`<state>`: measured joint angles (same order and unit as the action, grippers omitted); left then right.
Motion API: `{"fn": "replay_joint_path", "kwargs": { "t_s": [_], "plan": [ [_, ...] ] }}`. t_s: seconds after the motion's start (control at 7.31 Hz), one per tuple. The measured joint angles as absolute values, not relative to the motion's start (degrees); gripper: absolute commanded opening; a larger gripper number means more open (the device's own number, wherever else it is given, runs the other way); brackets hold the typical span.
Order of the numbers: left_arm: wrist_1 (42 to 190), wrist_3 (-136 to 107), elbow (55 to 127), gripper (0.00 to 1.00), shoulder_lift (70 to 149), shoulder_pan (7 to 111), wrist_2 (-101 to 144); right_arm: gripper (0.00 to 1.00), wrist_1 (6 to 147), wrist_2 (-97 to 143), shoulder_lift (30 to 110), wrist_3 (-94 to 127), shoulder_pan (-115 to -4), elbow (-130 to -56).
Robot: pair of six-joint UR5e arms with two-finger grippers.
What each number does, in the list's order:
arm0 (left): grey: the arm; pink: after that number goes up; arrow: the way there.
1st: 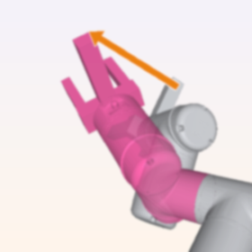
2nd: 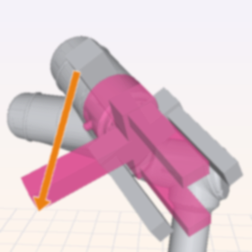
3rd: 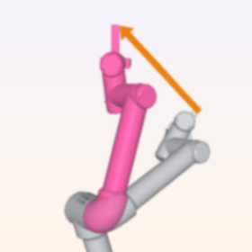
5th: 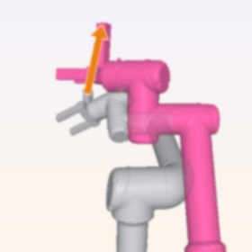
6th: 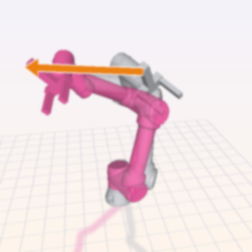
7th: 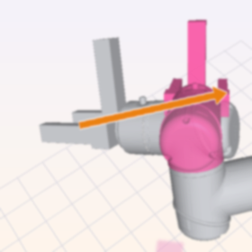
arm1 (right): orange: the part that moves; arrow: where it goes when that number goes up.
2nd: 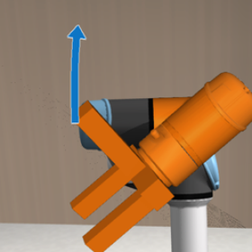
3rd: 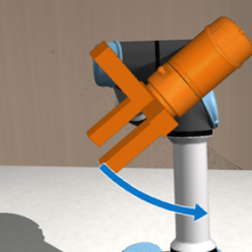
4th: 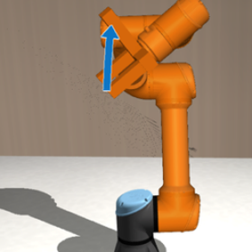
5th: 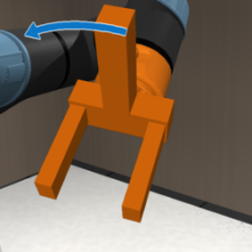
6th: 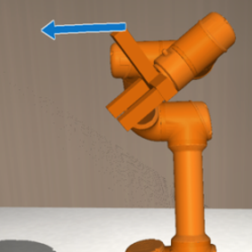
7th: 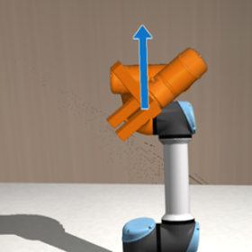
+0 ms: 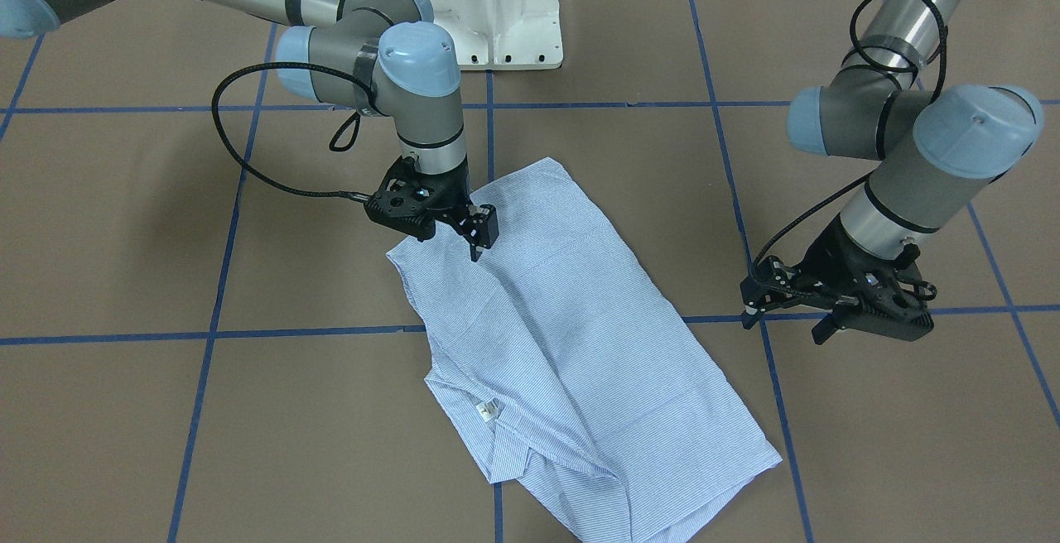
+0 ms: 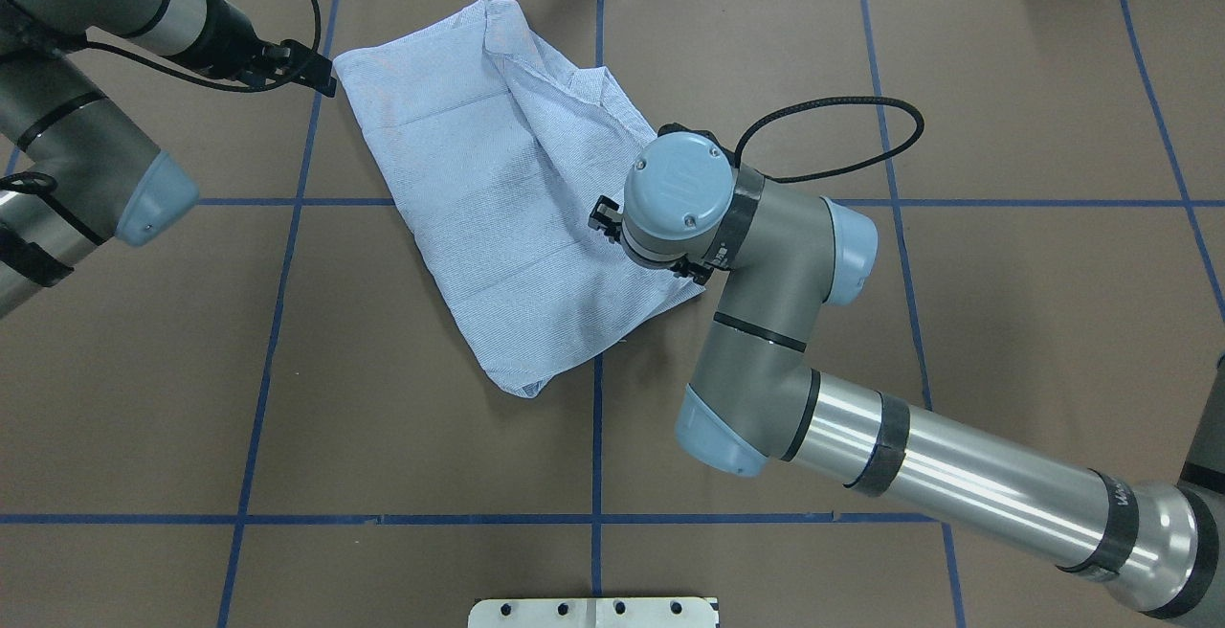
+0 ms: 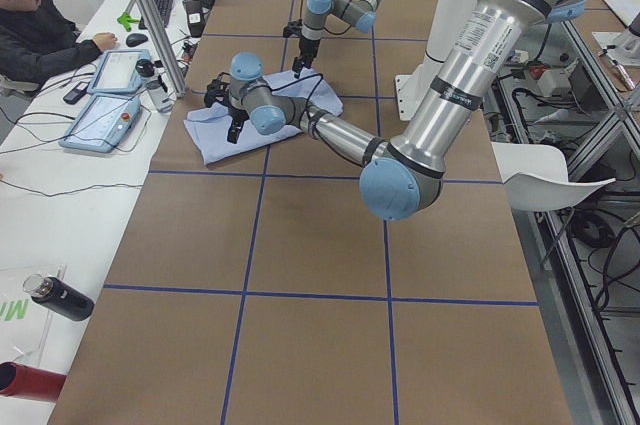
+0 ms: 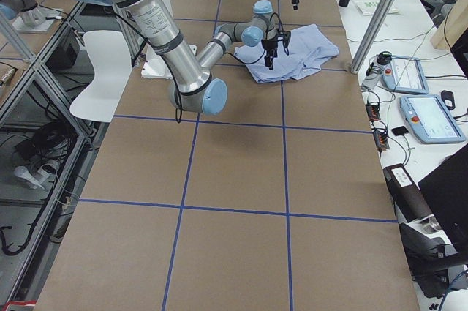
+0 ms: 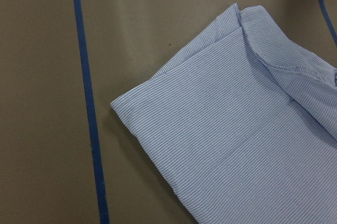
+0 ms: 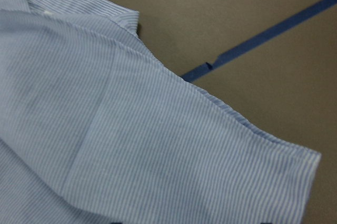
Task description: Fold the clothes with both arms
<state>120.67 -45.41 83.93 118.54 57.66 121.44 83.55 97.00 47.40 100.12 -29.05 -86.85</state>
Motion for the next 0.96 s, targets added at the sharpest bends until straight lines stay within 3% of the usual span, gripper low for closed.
{"fn": "replay_joint_path", "kwargs": {
  "t_s": [0.96],
  "plan": [
    [120.68,-45.44,84.12,1.00,118.30,57.57,121.41,0.79,86.43,94.26,46.87,104.50,-27.48,-84.00]
  ]
}}
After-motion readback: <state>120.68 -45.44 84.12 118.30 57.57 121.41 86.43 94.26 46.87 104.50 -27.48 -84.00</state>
